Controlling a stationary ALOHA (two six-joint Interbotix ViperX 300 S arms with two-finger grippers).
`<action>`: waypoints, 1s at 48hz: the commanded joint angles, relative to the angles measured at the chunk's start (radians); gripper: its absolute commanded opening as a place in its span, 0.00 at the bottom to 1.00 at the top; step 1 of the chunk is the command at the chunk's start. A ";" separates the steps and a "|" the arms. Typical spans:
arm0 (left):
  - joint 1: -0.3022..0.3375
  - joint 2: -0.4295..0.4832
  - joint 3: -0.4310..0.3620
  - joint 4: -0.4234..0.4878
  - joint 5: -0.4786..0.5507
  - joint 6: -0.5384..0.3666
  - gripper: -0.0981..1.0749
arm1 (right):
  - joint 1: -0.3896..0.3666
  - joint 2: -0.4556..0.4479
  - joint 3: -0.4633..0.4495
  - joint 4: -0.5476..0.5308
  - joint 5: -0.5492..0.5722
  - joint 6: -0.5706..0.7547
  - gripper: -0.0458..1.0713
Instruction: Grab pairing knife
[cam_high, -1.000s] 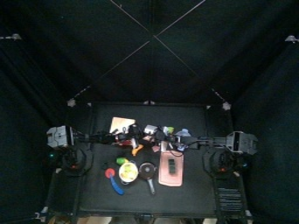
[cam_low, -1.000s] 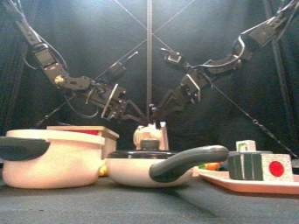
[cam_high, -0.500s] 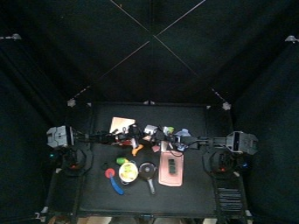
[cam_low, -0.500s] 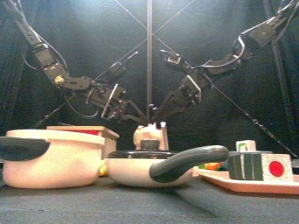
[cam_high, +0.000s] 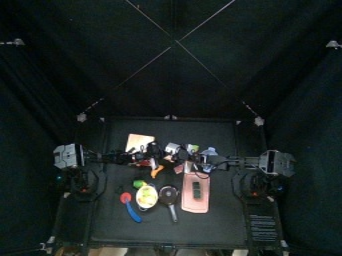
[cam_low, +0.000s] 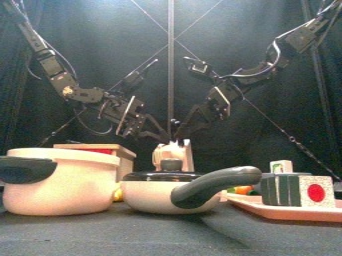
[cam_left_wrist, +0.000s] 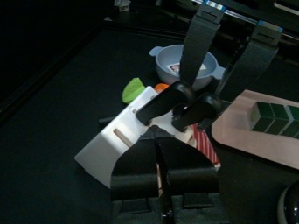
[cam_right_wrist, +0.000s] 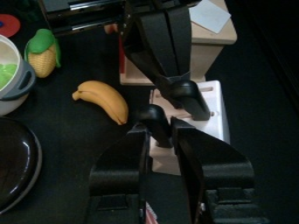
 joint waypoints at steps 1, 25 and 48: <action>0.005 -0.011 -0.011 0.002 -0.005 0.002 0.18 | 0.006 -0.017 -0.003 0.002 0.014 0.003 0.50; 0.003 -0.014 -0.011 0.002 -0.005 0.002 0.18 | 0.008 -0.017 -0.005 0.002 0.018 0.002 0.50; 0.003 -0.014 -0.011 0.002 -0.005 0.002 0.18 | 0.008 -0.014 -0.003 -0.037 0.025 0.005 0.50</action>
